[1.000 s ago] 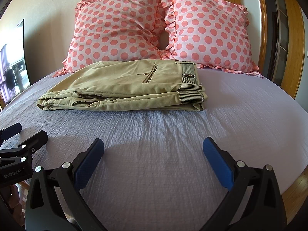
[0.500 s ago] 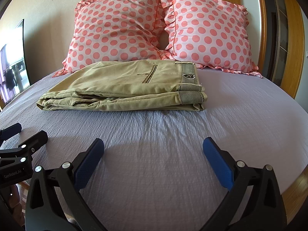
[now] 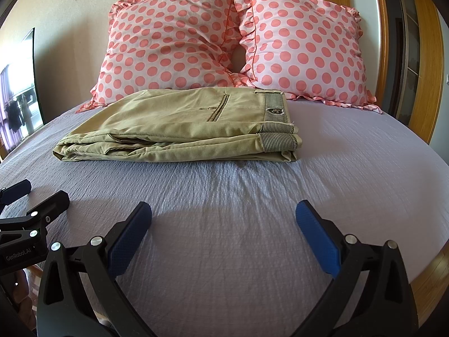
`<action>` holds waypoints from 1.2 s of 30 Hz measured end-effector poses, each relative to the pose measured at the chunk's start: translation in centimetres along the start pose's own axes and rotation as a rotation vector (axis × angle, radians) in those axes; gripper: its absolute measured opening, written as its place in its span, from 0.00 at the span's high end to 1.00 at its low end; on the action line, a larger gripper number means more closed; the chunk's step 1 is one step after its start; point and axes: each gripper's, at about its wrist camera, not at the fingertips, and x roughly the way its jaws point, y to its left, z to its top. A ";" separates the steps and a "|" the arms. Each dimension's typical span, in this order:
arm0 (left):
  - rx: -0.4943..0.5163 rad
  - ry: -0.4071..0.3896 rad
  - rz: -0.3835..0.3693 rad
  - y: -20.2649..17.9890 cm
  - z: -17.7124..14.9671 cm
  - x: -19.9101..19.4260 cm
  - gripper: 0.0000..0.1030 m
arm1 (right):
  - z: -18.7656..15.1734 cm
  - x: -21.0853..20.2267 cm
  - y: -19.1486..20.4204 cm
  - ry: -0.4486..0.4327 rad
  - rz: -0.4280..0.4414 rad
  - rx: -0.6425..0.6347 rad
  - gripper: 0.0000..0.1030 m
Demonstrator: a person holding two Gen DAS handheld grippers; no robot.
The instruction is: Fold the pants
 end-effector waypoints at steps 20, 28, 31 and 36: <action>0.000 0.008 0.002 -0.3 0.3 -0.2 0.02 | -0.1 0.0 -0.1 -0.001 0.000 0.000 0.01; 0.000 0.008 0.002 -0.4 0.3 -0.2 0.02 | -0.1 0.0 -0.1 -0.002 -0.001 0.000 0.01; 0.000 0.007 0.002 -0.4 0.3 -0.2 0.02 | -0.1 0.0 -0.1 -0.002 -0.001 0.000 0.01; 0.000 0.008 0.002 -0.3 0.3 -0.2 0.02 | 0.0 0.0 -0.1 -0.002 -0.001 0.000 0.01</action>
